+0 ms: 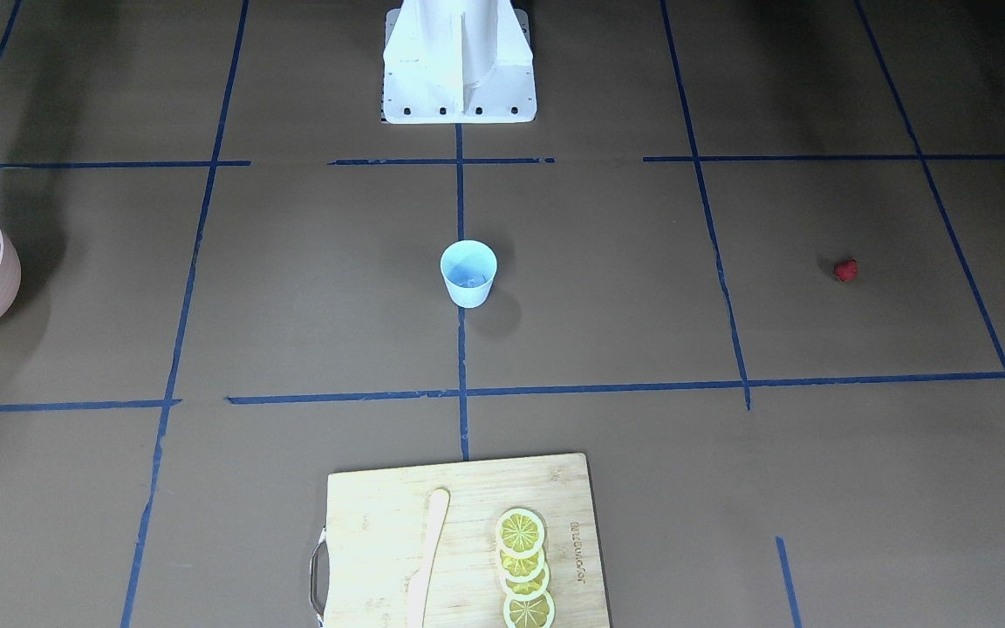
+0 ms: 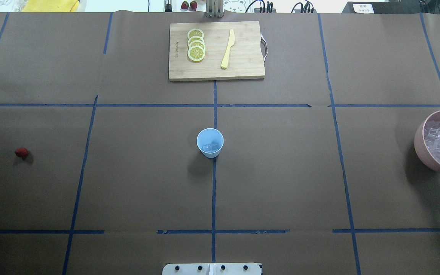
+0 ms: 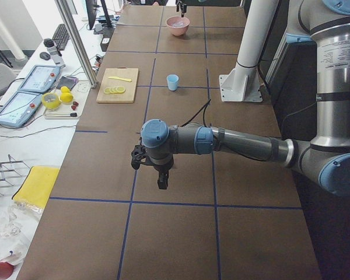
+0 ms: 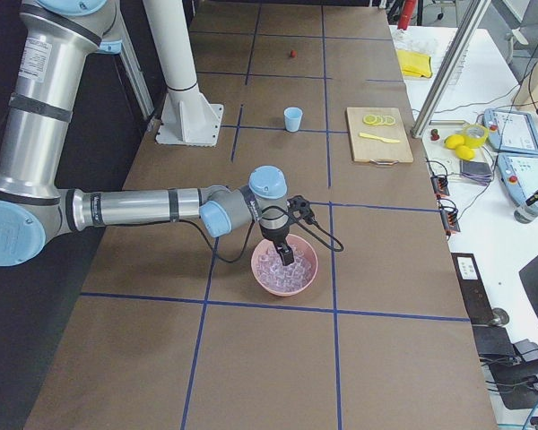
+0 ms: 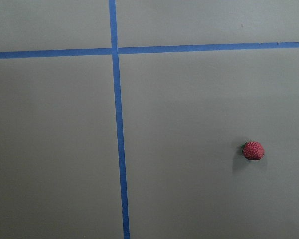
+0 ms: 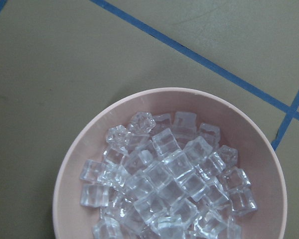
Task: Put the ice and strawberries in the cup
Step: 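Grasp a third ice cube in the bowl with the right gripper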
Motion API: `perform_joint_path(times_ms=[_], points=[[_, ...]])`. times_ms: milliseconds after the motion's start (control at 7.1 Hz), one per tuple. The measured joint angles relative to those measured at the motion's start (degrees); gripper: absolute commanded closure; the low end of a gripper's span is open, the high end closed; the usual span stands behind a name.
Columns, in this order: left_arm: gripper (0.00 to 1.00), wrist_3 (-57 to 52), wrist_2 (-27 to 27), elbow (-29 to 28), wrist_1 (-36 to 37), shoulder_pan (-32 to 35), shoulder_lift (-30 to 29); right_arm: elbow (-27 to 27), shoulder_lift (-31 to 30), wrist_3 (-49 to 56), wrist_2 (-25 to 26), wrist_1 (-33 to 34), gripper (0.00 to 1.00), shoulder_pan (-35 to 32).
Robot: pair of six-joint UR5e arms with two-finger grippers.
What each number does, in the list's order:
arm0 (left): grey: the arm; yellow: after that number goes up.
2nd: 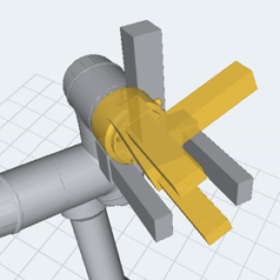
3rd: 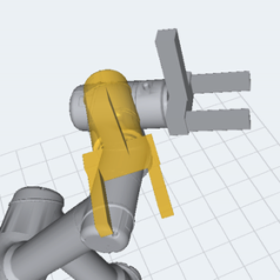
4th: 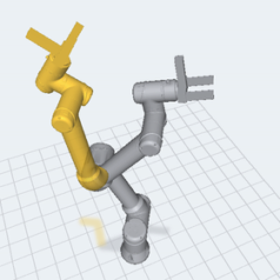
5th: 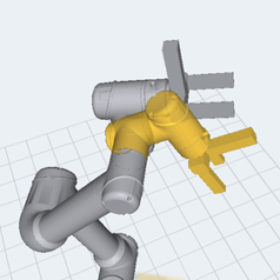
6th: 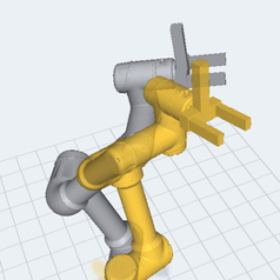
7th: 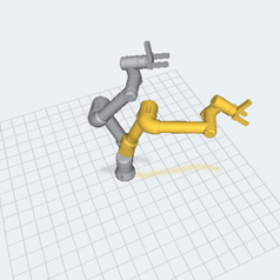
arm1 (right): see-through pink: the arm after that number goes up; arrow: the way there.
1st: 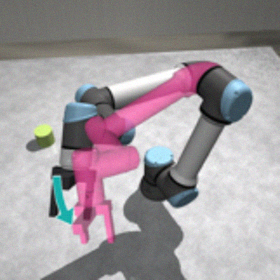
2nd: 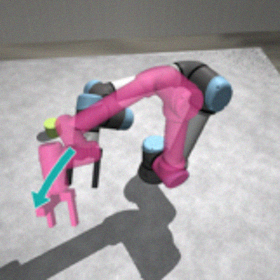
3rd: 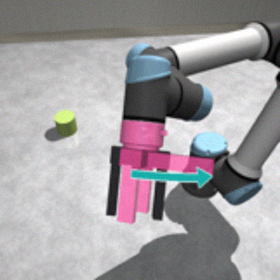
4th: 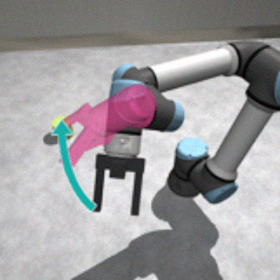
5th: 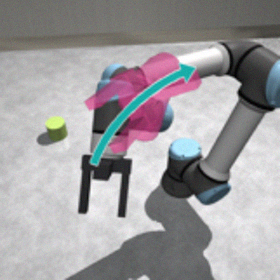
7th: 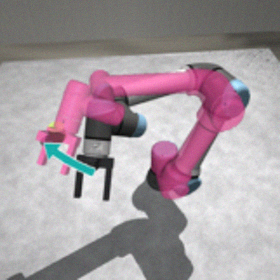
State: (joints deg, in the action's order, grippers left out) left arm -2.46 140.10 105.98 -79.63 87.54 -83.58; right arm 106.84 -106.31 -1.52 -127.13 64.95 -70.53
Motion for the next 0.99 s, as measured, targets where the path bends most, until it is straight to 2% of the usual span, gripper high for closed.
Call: perform_joint_path(times_ms=[282, 987], points=[[0.0, 0.0, 0.0, 0.01, 0.0, 0.0, 0.05, -2.89, 0.19, 0.12, 0.44, -3.55, 0.06, 0.09], [0.0, 0.0, 0.0, -0.01, 0.0, 0.0, 0.09, -4.86, 0.65, -0.25, 2.37, -3.78, 0.19, 3.92]])
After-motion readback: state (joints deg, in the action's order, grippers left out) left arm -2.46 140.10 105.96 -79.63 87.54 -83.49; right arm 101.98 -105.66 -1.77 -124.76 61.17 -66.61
